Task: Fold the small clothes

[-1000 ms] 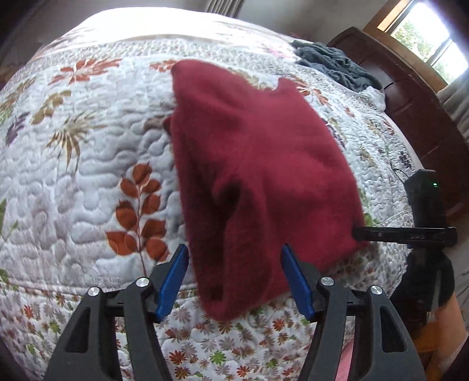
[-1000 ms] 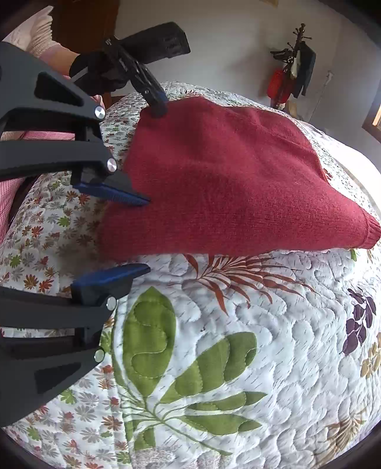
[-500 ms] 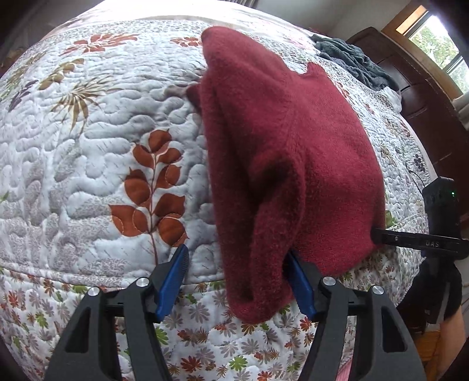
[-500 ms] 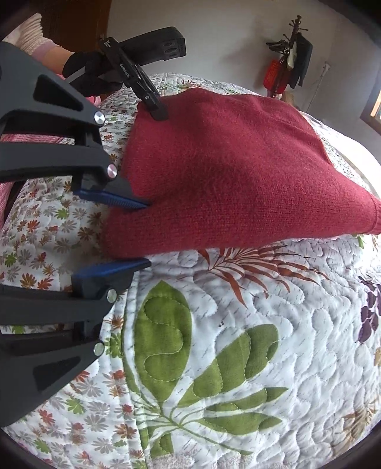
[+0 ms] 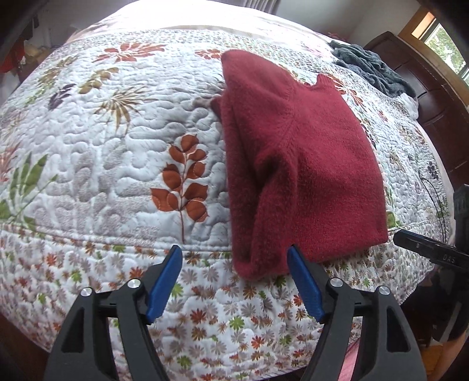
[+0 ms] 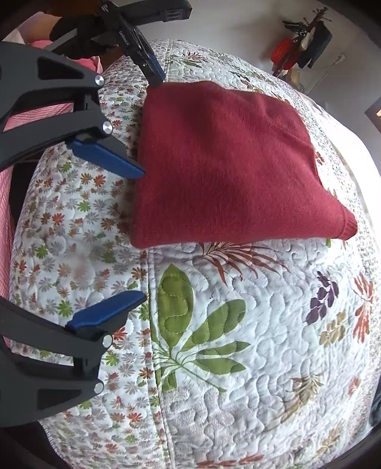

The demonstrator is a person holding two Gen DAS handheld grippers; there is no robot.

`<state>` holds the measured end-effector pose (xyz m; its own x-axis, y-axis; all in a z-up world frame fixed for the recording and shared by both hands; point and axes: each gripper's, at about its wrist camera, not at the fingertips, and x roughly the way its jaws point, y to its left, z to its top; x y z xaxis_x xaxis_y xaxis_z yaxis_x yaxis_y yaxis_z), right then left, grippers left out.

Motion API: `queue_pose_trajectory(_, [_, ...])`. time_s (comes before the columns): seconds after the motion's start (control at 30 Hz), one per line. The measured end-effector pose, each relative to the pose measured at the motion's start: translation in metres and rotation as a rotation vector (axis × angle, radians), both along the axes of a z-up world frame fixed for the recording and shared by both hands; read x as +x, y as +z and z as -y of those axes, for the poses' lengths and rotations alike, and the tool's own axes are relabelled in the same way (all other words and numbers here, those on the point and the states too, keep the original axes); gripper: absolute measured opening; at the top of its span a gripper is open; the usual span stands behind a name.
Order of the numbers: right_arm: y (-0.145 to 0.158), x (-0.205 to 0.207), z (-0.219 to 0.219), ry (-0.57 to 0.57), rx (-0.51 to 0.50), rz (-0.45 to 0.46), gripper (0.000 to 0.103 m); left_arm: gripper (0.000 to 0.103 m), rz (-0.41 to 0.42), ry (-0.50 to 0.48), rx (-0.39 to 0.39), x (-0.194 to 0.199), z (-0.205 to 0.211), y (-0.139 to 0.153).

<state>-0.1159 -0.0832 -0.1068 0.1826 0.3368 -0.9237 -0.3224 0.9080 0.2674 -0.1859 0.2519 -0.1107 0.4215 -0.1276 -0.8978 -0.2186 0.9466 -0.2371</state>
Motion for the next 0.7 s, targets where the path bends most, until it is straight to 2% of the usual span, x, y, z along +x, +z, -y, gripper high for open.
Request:
queue_pose_trajectory(0.03, [0.003,-0.002,-0.002,-0.002,-0.014,0.007,0.086,0.075,-0.003,0.007,0.008,-0.002,0.0,0.003])
queue_pose_trajectory(0.2, [0.016,-0.014,-0.012,-0.007,-0.087,0.056,0.09,0.079,0.004,0.032,0.06,-0.013,0.003,0.024])
queue_pose_trajectory(0.37, [0.026,-0.023,-0.019,-0.016,-0.121,0.074,0.091,0.084,0.003,0.063,0.101,-0.022,0.008,0.041])
queue_pose_trajectory(0.7, [0.064,-0.048,-0.028,-0.033,-0.165,0.134,0.095,0.085,0.011,0.051,0.168,-0.038,0.03,0.07])
